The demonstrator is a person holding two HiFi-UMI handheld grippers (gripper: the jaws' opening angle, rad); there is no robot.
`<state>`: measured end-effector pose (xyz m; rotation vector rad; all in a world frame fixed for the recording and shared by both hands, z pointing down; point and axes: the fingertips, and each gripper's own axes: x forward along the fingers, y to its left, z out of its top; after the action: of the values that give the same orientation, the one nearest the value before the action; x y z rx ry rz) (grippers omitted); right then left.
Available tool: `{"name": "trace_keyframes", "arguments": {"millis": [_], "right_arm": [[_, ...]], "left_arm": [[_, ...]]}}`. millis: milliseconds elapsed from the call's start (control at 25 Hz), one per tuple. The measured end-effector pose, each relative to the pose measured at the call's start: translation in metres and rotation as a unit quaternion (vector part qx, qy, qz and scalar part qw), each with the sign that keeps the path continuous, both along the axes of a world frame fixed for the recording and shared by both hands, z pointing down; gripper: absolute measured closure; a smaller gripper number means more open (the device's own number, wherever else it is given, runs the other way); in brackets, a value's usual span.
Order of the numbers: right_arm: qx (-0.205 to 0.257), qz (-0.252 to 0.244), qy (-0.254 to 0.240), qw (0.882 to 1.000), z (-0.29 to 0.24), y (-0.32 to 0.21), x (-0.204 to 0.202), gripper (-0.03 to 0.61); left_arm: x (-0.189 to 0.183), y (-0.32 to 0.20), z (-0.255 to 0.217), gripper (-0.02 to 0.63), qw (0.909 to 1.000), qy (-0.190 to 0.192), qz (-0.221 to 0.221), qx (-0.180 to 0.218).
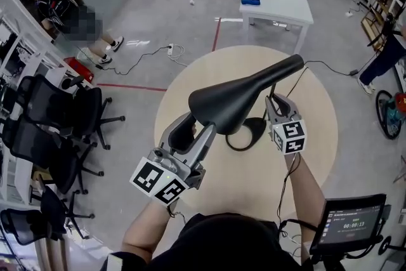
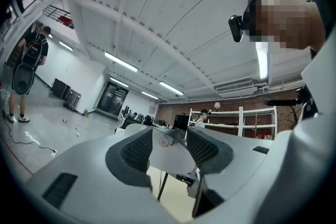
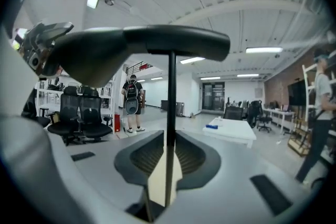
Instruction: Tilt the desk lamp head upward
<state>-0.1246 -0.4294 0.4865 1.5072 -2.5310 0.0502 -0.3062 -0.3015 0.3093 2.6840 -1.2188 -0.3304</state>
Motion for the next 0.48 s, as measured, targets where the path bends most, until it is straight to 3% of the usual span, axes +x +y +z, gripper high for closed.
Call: {"name": "trace_keyframes", "arguments": {"millis": [120, 280, 480], "right_arm": [[0.032, -0.001, 0.000, 1.000, -0.027, -0.006, -0.003, 0.529], [0.037, 0.002, -0.008, 0.999, -0.033, -0.007, -0.003, 0.529], [0.042, -0.003, 0.003, 0.999, -0.030, -0.006, -0.006, 0.529]], "left_arm": [[0.000, -0.001, 0.002, 0.399, 1.0000, 0.002, -0.001, -0.002], [-0.003, -0.001, 0.004, 0.399, 1.0000, 0.004, -0.007, -0.005], [-0.005, -0.002, -0.013, 0.399, 0.9994, -0.019, -0.008, 0.026]]}}
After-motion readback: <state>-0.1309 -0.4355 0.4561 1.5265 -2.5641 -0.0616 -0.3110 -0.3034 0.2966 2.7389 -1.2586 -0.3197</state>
